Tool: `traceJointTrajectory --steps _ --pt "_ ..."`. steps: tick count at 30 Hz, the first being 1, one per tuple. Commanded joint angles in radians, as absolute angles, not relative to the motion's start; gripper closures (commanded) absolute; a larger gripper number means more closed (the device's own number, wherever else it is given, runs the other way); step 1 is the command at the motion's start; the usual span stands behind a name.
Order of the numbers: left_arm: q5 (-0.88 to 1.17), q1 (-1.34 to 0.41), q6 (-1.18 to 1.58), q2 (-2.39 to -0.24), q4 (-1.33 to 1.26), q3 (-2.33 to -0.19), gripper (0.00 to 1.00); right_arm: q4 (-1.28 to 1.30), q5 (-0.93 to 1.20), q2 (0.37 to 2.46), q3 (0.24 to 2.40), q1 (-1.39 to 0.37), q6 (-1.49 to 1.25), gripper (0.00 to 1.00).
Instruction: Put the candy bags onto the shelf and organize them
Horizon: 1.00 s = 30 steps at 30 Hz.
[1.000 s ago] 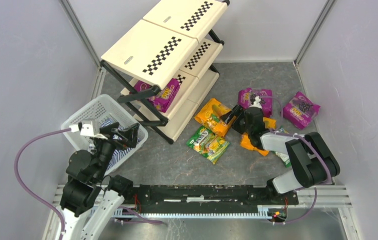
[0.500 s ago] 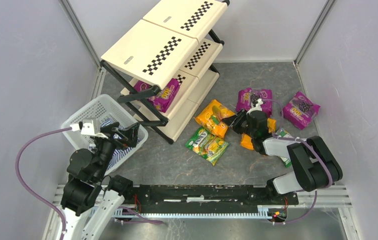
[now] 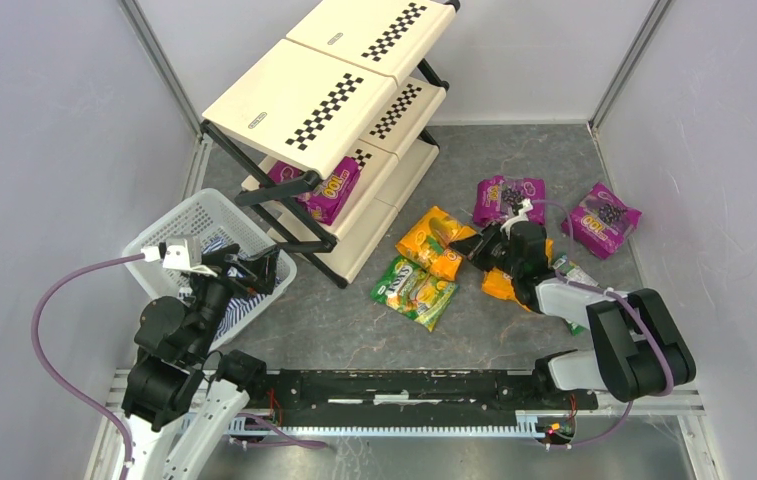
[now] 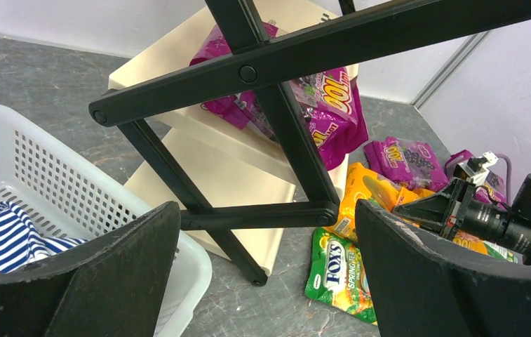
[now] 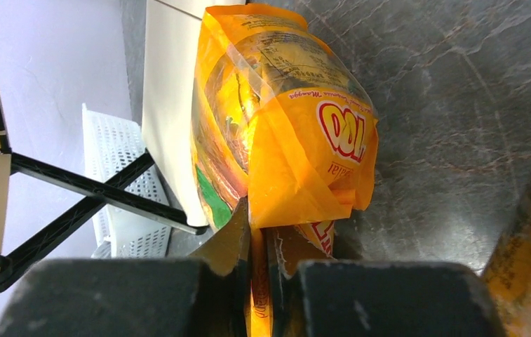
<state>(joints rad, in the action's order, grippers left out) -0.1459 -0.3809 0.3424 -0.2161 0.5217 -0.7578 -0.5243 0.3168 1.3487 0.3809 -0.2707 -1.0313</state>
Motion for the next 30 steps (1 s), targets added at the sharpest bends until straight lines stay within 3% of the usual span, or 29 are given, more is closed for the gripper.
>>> traceJointTrajectory --steps 1,19,30 --pt "-0.123 -0.373 0.298 -0.229 0.492 -0.758 0.00 -0.548 0.406 1.319 0.454 -0.271 -1.096 0.94" --pt "-0.100 -0.365 0.295 -0.209 0.482 -0.754 0.00 -0.710 0.405 1.439 0.624 -0.382 -1.333 0.97" --pt "-0.093 -0.363 0.291 -0.205 0.480 -0.752 0.00 -0.990 0.291 1.705 0.753 -0.537 -1.471 0.97"
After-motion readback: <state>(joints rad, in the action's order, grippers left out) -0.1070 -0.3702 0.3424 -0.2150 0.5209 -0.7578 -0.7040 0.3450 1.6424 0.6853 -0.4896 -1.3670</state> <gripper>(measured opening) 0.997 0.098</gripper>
